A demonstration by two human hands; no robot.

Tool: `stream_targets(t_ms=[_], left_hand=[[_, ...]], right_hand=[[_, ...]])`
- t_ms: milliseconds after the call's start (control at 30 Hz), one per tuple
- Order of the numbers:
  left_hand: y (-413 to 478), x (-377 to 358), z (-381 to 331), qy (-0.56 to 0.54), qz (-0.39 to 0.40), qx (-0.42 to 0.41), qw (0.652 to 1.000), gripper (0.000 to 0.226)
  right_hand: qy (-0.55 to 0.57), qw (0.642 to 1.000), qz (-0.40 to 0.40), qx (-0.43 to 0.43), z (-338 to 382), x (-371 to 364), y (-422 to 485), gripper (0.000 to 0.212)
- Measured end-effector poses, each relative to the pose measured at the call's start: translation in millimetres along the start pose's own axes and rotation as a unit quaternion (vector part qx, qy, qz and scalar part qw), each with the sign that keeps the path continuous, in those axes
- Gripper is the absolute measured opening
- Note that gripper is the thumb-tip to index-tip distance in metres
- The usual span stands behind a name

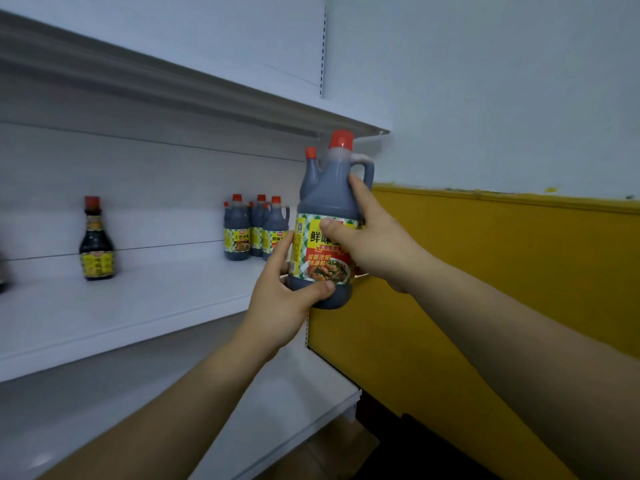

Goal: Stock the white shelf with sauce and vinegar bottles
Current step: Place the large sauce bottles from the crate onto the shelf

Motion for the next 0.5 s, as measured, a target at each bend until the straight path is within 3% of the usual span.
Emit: stream_targets(t_ms=[333, 400, 500], left_hand=[[10.6, 58.7, 58.6, 0.132, -0.037, 0.060, 0.989, 0.085], [23.6, 74.8, 77.8, 0.199, -0.022, 0.094, 0.975, 0.084], [46.7, 109.5, 105.4, 0.352, 0.001, 0.132, 0.927, 0.084]], right_hand=[[0.060, 0.994, 0.090, 0.019, -29.5, -100.7, 47.8, 0.102], [0.070, 0.993, 0.096, 0.013, -43.7, -117.3, 66.2, 0.099], [0.072, 0.992, 0.104, -0.001, -68.4, -139.3, 96.7, 0.099]])
Point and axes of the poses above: each hand's wrist, its own y-axis towards the middle knuckle, its own x-axis out of the back of the hand, z = x × y, the point moved 8 cm from there along y, towards the middle knuckle, and after that the axes turned 3 degrees about -x, right-handed, at the moved point
